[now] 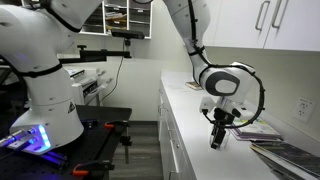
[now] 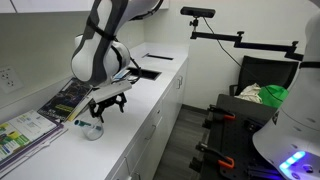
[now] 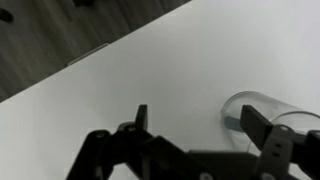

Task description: Move the cup to the right

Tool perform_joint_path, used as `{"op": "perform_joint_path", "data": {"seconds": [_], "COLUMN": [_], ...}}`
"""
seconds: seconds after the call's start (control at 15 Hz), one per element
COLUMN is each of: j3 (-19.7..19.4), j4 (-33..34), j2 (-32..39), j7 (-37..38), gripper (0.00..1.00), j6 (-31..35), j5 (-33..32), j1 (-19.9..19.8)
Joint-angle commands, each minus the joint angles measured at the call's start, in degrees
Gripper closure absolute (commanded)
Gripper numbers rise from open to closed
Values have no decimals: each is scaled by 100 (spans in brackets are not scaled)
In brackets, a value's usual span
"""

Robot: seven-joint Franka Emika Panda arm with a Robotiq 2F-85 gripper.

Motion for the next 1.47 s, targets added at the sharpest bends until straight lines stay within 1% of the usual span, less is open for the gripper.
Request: {"op": "perform_joint_path", "data": {"seconds": [0.0,0.2,0.4,0.53,0.73,0.93,1.0,1.13,1.27,1.4], "j3": [47,-46,17,130,160,107,94,114,100,84], "j4": [332,334,459,691,1087,1518,1643,1892,2104,2266], "j2": [177,53,68,180,404,717,827,1047,1215,1328], "j7": [-110,-11,-75,-201,-198,-96,-74,-102,-93,-86], "gripper": [0,0,0,0,0,0,7,34,51,65], "j6": [220,323,450,337,185,-53,-139,-317,-467,-540], "j5": [204,155,221,287,276,215,216,231,216,198], "j1": [2,91,36,-22,48,149,161,144,152,167]}}
